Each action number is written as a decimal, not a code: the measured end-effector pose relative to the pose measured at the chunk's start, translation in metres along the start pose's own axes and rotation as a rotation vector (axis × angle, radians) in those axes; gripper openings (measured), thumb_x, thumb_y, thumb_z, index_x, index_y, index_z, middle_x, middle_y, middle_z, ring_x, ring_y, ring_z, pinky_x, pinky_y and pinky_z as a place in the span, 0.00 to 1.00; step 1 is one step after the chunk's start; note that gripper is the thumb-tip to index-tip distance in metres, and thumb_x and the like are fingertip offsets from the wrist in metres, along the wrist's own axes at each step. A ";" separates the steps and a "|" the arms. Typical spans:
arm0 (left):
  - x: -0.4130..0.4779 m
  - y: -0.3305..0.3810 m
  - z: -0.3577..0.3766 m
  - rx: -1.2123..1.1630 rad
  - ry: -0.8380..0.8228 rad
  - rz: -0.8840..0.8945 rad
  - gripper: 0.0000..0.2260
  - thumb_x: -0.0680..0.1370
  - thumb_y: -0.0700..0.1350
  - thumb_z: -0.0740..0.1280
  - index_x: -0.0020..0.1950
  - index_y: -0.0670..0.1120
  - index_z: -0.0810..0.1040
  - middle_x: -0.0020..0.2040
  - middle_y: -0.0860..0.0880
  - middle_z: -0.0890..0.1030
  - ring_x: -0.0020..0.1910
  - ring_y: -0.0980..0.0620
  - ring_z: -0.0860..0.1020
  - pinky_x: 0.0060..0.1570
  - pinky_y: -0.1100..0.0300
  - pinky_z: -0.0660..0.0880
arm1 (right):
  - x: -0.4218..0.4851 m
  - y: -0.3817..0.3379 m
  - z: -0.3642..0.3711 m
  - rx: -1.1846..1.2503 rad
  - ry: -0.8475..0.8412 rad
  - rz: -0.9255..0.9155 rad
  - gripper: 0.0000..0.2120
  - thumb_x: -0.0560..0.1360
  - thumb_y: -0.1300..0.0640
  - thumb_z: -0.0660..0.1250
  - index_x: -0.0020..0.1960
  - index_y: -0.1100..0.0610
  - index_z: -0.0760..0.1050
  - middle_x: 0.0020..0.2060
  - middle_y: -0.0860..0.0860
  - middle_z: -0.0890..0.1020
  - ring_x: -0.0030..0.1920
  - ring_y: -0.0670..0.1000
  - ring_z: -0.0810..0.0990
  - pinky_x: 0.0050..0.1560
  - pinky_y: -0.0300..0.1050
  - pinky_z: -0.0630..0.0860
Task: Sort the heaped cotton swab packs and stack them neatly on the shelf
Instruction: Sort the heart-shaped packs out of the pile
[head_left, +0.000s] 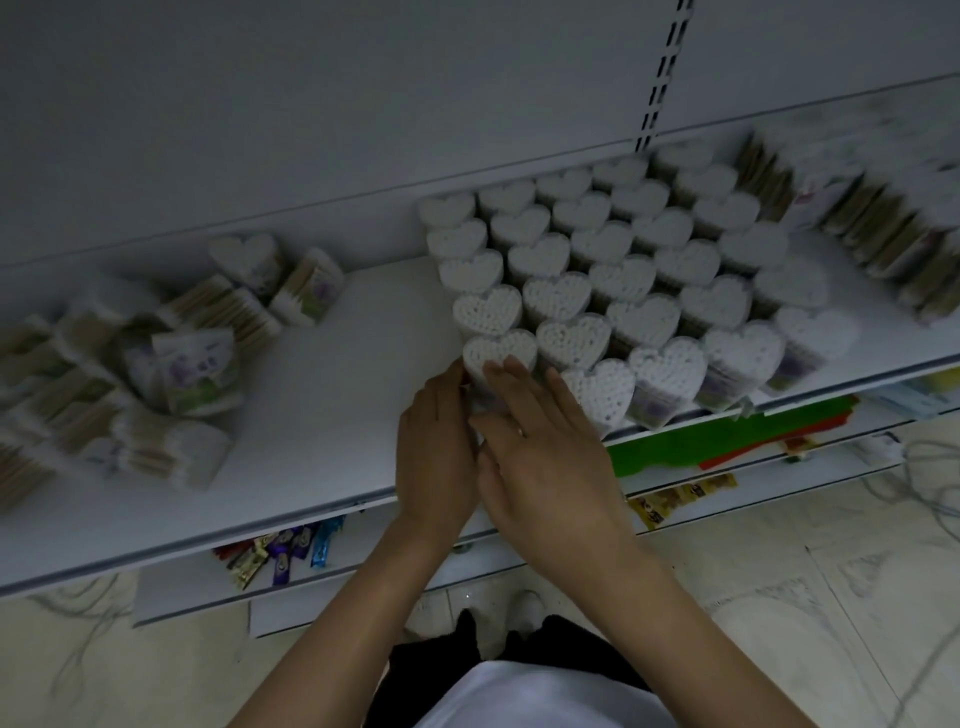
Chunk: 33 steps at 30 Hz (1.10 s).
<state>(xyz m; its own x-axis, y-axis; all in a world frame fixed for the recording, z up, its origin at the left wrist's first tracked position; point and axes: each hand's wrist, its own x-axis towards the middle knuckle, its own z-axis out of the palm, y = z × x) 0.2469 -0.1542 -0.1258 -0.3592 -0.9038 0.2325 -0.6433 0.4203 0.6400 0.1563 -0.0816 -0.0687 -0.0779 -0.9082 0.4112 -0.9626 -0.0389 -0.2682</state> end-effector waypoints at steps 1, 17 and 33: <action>0.000 -0.001 0.000 0.013 0.009 0.010 0.19 0.79 0.44 0.62 0.69 0.42 0.70 0.60 0.42 0.78 0.56 0.46 0.76 0.56 0.56 0.69 | -0.001 0.000 0.001 0.003 -0.005 0.001 0.13 0.72 0.61 0.64 0.54 0.61 0.81 0.66 0.58 0.74 0.69 0.56 0.70 0.70 0.55 0.61; 0.000 0.004 -0.004 0.018 0.038 0.076 0.32 0.74 0.58 0.67 0.71 0.41 0.67 0.59 0.43 0.78 0.55 0.45 0.76 0.53 0.59 0.69 | -0.027 0.020 -0.014 0.143 0.187 0.053 0.12 0.72 0.64 0.69 0.56 0.61 0.80 0.62 0.60 0.76 0.68 0.58 0.70 0.69 0.58 0.63; -0.068 -0.067 -0.108 0.123 0.517 -0.138 0.26 0.76 0.51 0.65 0.71 0.44 0.64 0.68 0.40 0.71 0.67 0.45 0.67 0.67 0.52 0.63 | 0.017 -0.079 0.044 0.565 -0.161 -0.104 0.20 0.77 0.47 0.62 0.66 0.54 0.73 0.61 0.49 0.77 0.60 0.48 0.74 0.59 0.48 0.71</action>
<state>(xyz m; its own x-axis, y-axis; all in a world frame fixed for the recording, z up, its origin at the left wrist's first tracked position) 0.3873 -0.1293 -0.1054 0.0929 -0.8599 0.5020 -0.7466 0.2734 0.6065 0.2423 -0.1124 -0.0792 0.0920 -0.9378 0.3347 -0.6721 -0.3065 -0.6741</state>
